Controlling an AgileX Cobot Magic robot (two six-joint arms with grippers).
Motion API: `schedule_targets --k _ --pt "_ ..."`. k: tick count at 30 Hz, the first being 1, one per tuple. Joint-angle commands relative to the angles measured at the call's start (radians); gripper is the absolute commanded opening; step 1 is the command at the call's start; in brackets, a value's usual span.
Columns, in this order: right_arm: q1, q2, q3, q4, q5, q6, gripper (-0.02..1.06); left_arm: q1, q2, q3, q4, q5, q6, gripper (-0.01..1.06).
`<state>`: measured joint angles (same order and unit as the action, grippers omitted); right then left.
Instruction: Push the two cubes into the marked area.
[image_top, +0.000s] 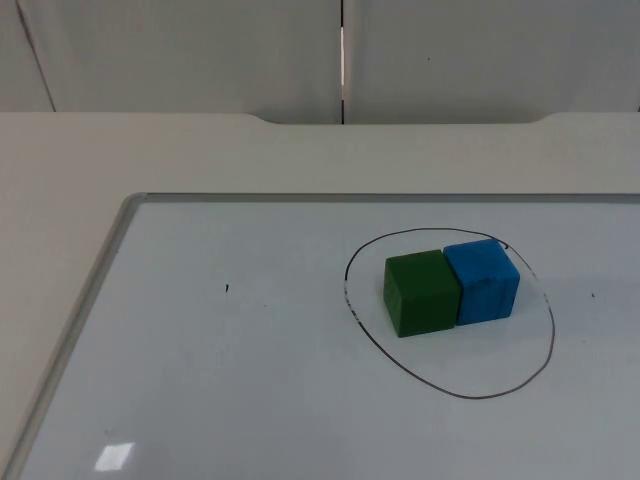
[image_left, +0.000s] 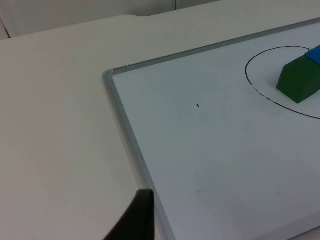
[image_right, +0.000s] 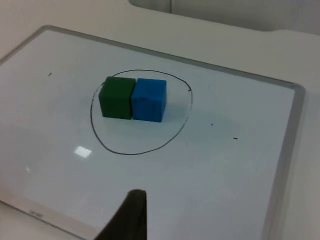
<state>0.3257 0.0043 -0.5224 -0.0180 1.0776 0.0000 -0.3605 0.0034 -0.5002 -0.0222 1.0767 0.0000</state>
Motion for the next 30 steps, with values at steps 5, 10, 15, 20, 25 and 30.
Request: schedule_targets --k 5,10,15,20,25,30 --pt "-0.134 -0.004 0.006 -0.003 0.001 0.000 1.05 0.002 -0.003 0.006 0.002 -0.001 0.000 1.05" --pt "-0.230 -0.004 0.006 -0.003 0.001 0.000 1.05 0.002 -0.003 0.006 0.002 -0.001 0.000 1.05" --pt "-0.285 -0.004 0.006 -0.003 0.001 0.000 1.05 0.002 -0.003 0.006 0.002 -0.001 0.000 1.05" --pt "-0.284 -0.004 0.006 0.000 0.001 0.000 1.05 0.002 -0.003 0.006 0.002 -0.001 0.000 1.05" --pt "-0.284 -0.004 0.006 0.000 0.001 0.000 1.05 0.002 -0.003 0.006 0.002 -0.001 0.000 1.05" --pt "-0.284 -0.004 0.006 0.000 0.001 0.000 1.05 0.002 -0.003 0.006 0.002 -0.001 0.000 1.05"
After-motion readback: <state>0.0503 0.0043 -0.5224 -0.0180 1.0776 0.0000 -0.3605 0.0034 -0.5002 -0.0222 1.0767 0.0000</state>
